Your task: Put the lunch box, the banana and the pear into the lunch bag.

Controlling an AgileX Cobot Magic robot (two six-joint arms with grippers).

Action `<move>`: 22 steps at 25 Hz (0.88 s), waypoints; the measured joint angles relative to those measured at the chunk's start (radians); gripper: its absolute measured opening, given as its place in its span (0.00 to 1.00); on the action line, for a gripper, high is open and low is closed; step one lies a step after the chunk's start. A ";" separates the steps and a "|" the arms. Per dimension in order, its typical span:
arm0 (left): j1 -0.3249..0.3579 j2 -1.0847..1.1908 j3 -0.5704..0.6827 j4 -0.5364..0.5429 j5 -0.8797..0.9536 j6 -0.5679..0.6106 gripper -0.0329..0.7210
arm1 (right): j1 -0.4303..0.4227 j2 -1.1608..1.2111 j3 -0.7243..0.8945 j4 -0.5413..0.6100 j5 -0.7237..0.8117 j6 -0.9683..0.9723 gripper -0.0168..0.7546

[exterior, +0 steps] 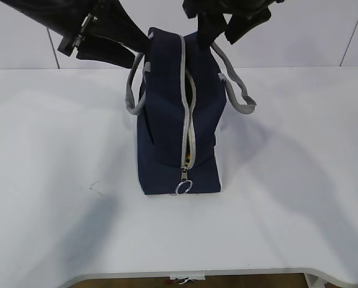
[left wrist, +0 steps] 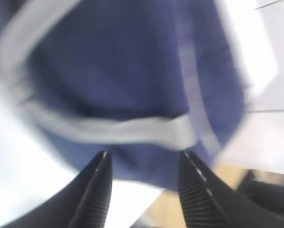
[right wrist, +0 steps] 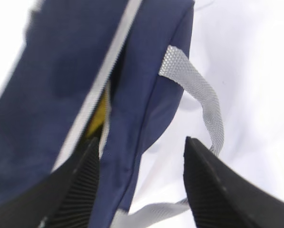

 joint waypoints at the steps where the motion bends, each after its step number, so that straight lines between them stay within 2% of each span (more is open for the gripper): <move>1: 0.000 0.000 -0.004 0.008 0.004 -0.008 0.54 | 0.000 -0.017 0.000 0.007 0.000 0.000 0.62; 4: 0.000 0.000 -0.004 0.077 0.006 -0.055 0.52 | 0.000 -0.072 0.021 0.042 0.000 0.000 0.62; 7: -0.002 -0.013 -0.004 0.217 0.008 -0.121 0.50 | 0.002 -0.135 0.072 0.077 0.000 0.000 0.61; 14: -0.002 -0.119 -0.004 0.428 0.020 -0.179 0.47 | 0.002 -0.303 0.302 0.181 0.000 -0.008 0.61; 20: -0.002 -0.227 0.091 0.506 0.028 -0.194 0.45 | 0.002 -0.459 0.542 0.189 -0.004 -0.012 0.61; 22: -0.002 -0.259 0.137 0.532 0.031 -0.194 0.45 | 0.002 -0.522 0.636 0.189 -0.057 -0.012 0.61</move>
